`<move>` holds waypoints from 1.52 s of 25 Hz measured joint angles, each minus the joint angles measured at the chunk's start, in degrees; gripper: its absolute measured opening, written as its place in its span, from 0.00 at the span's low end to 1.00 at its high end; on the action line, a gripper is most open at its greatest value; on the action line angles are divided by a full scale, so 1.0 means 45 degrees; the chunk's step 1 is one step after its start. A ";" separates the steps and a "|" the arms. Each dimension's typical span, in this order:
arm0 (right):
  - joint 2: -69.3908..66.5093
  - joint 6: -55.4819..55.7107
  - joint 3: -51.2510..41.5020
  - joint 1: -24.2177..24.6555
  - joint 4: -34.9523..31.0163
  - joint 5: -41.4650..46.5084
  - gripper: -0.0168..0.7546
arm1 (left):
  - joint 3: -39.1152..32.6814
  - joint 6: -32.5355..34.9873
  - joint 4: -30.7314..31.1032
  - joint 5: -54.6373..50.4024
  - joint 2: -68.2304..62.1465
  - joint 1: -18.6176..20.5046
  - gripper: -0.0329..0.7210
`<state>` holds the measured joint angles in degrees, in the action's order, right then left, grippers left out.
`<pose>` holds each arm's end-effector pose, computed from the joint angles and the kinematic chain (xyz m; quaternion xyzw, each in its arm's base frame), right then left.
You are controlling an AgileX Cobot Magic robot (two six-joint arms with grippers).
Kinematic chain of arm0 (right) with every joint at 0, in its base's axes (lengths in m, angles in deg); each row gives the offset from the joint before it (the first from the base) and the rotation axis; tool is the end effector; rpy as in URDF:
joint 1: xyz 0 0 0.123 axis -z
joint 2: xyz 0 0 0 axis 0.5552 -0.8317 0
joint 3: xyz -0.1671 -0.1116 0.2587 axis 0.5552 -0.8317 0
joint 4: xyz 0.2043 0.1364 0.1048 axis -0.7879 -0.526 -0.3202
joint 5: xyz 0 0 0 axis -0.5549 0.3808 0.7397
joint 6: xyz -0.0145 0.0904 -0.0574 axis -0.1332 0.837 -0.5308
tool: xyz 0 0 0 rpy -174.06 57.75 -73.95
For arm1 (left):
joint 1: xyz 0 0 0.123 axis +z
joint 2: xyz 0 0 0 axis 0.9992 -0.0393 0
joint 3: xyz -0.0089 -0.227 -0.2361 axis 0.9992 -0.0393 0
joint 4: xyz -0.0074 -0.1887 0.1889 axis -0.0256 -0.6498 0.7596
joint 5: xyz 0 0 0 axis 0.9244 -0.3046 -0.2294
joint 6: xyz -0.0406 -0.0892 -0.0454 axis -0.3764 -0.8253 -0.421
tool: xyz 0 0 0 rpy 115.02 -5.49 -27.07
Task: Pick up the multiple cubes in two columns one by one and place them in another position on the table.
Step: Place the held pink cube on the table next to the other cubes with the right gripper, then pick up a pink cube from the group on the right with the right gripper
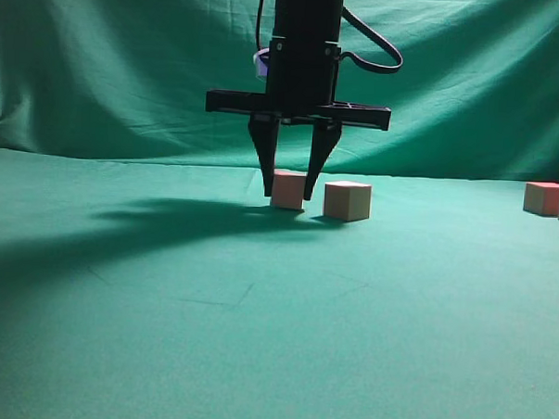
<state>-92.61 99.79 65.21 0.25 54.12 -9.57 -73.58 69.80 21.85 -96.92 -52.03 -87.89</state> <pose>0.4642 0.3010 0.1857 0.0098 0.9956 0.0315 0.0878 0.0419 0.0006 0.1723 0.0100 0.7935 0.0107 0.6085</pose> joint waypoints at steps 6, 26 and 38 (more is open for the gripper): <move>0.0000 -0.0006 0.0000 0.0000 -0.0060 0.0000 0.49 | 0.0000 0.0000 0.0000 0.0000 0.0000 0.0000 0.04; 0.0000 -0.0787 0.2110 0.0000 0.0078 0.0023 0.71 | 0.0000 0.0000 0.0000 0.0000 0.0000 0.0000 0.04; 0.2741 -0.3517 0.3264 -0.0047 0.0225 0.0177 0.71 | 0.0000 0.0000 0.0000 0.0000 0.0000 0.0000 0.04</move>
<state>-80.28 83.97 79.90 0.04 55.13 -8.78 -73.58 69.80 21.85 -96.92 -52.03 -87.89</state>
